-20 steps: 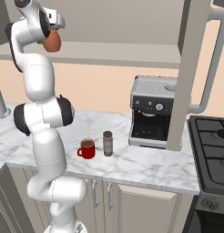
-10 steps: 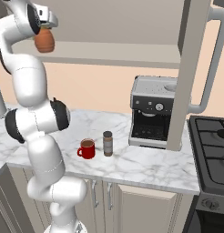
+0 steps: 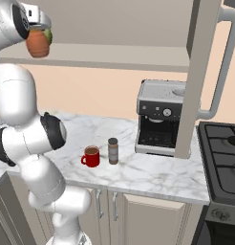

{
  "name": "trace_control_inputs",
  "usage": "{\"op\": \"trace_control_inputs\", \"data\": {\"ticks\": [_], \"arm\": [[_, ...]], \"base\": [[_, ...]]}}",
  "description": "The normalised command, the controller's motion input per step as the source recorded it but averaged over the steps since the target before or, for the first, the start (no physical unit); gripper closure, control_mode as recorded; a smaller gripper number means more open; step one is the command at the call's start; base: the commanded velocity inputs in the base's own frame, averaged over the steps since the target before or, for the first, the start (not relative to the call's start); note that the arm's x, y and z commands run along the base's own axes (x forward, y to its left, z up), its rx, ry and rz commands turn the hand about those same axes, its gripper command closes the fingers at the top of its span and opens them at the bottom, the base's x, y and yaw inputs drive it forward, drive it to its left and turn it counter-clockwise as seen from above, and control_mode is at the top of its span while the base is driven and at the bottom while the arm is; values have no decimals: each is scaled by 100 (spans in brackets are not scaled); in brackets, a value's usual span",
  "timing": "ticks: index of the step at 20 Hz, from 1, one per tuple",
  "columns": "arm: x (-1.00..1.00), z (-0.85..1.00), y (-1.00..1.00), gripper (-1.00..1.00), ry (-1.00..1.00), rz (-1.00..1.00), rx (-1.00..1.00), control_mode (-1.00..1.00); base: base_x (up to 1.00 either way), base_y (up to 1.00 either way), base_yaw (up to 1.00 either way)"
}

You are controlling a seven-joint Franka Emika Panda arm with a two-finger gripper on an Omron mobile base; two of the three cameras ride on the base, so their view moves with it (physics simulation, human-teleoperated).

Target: Pick the cinnamon and honey bottle from the cabinet and place them next to the mug.

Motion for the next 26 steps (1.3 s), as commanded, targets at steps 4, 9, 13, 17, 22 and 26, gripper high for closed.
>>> {"op": "trace_control_inputs", "data": {"ticks": [4, 9, 13, 17, 22, 26], "arm": [[-86, -20, 0, 100, -3, -2, 0, -100], [-71, -34, 0, 100, 0, -8, 0, -100], [-58, -49, 0, 100, 0, -11, 0, -100], [-52, -56, -5, 100, 0, -13, 0, -100], [-21, -53, -10, 100, 0, -16, 0, -100], [0, -49, -16, 100, 0, -20, 0, -100]], "base": [[0, 0, 0], [0, 0, 0], [0, 0, 0], [0, 0, 0], [0, 0, 0], [0, 0, 0]]}}
